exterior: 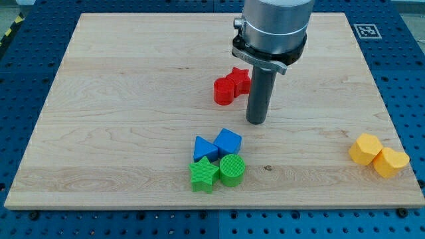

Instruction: Separate the red blocks

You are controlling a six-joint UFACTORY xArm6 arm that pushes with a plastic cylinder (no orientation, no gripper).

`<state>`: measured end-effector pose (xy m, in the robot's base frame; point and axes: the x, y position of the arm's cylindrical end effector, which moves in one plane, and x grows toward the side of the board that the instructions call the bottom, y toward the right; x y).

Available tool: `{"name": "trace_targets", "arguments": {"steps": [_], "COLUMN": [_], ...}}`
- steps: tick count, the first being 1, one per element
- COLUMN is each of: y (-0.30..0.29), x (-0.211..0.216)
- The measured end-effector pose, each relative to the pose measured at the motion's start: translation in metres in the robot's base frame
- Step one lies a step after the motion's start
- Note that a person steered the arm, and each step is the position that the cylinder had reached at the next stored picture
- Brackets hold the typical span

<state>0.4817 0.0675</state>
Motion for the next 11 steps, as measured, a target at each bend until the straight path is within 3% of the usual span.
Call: {"name": "trace_targets", "arguments": {"steps": [5, 8, 10, 11], "y": [-0.002, -0.089, -0.078, -0.118], "x": [-0.032, -0.064, -0.092, -0.106]}}
